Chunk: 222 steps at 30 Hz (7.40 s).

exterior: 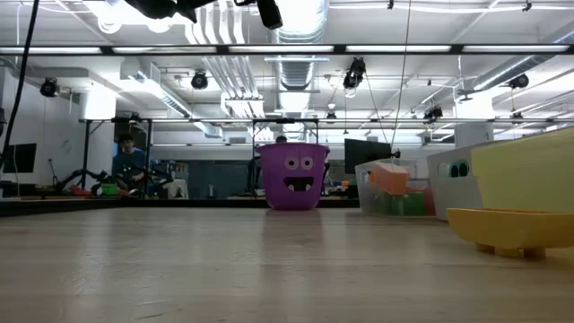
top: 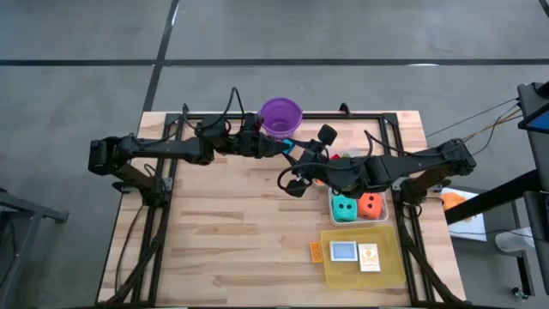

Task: Pick & Place Toys
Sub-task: Put the blue game piece into the transparent bin, then put the yellow game piece into the transparent bin

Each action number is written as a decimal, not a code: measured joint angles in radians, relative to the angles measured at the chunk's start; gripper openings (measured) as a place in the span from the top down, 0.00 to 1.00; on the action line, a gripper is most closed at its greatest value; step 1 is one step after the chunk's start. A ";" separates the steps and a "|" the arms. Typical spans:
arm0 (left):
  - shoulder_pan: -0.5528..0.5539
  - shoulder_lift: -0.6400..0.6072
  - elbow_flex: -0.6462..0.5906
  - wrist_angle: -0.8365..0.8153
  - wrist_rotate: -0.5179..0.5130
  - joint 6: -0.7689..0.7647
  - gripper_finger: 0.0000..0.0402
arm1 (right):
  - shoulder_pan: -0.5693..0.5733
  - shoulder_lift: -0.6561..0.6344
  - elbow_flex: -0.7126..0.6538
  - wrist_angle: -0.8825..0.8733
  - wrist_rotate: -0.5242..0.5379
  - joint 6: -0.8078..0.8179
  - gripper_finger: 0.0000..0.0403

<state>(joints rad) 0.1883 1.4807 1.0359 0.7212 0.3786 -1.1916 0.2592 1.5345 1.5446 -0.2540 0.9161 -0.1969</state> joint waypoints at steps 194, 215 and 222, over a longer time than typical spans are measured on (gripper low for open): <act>-0.320 -0.278 -0.003 -1.323 -0.146 0.759 0.07 | 0.077 0.086 -0.021 -0.903 -0.852 1.059 0.22; -0.327 -0.562 -0.150 -1.504 -0.156 0.708 0.07 | 0.210 0.534 0.309 -0.967 -0.876 0.580 0.22; -0.327 -0.576 -0.183 -1.506 -0.158 0.693 0.08 | 0.212 0.578 0.286 -0.970 -0.922 0.586 0.22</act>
<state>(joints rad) -0.1387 0.9047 0.8529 -0.7843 0.2203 -0.4988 0.4717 2.1122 1.8307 -1.2240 -0.0059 0.3892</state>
